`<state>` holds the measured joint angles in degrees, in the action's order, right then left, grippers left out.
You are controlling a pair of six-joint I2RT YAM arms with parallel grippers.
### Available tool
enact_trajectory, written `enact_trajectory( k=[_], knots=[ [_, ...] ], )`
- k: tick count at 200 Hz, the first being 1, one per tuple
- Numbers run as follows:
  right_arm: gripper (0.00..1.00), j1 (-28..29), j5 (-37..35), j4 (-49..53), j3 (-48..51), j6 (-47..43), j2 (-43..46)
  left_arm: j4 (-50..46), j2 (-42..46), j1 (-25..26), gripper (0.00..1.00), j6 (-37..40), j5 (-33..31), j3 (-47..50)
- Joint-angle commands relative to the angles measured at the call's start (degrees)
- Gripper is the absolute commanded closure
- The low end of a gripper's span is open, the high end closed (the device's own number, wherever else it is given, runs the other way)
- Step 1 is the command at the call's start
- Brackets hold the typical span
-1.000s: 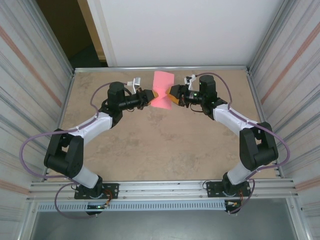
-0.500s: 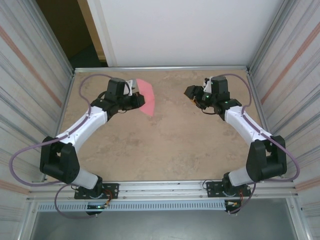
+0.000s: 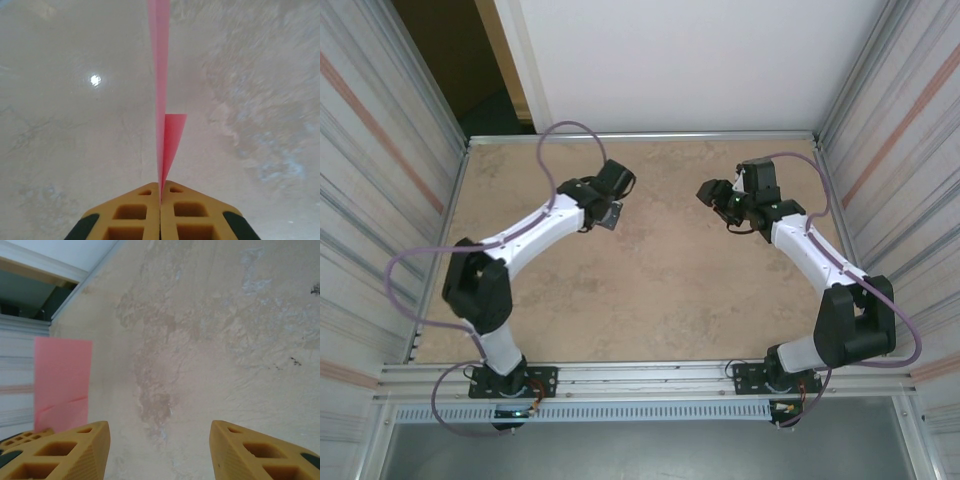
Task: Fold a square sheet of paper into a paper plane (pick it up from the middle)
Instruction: Turn over the paper at the center of the table.
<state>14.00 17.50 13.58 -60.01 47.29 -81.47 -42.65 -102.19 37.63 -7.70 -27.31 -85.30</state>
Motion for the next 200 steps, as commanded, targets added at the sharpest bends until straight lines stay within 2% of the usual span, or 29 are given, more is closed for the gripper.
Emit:
enact_trajectory(
  k=[1, 16, 39, 72, 103, 135, 165, 200],
  knots=[
    [0.45, -0.72, -2.71, 1.79, 1.1, -0.72, 2.42, -4.59, -4.25, 2.25, 0.91, 0.46, -5.55, -3.62],
    [0.45, -1.05, -3.02, 1.82, 1.79, -0.15, 2.62, -5.31, -7.23, 3.61, 0.89, -0.96, -2.13, -5.34],
    [0.45, -1.33, -2.38, 1.16, 2.86, 0.77, 2.46, -5.3, -9.85, 4.11, 0.84, -3.95, 7.23, -6.95],
    [0.46, -1.52, -2.2, 0.7, 3.6, 1.52, 1.6, -3.15, -11.88, 3.3, 0.7, -7.55, 22.9, -7.52],
    [0.45, -1.39, -1.51, 0.49, 3.16, 1.36, 0.39, 2.22, -10.88, 0.14, 0.61, -11.3, 37.27, -4.1],
    [0.46, 2.04, -0.76, 1.42, 0.64, -0.65, -3.86, 15.36, -3.19, -6.97, 0.54, -18.92, 51.69, 5.98],
    [0.49, 9.77, 0.82, 0.81, -4.59, -1.09, -12.19, 27.07, 3.6, -16.56, 0.49, -28.79, 55.82, 18.58],
    [0.57, 18.4, 3.49, -1.24, -12.93, 0.65, -24.02, 25.37, 8.97, -24.27, 0.47, -29.65, 52.64, 25.45]
  ],
)
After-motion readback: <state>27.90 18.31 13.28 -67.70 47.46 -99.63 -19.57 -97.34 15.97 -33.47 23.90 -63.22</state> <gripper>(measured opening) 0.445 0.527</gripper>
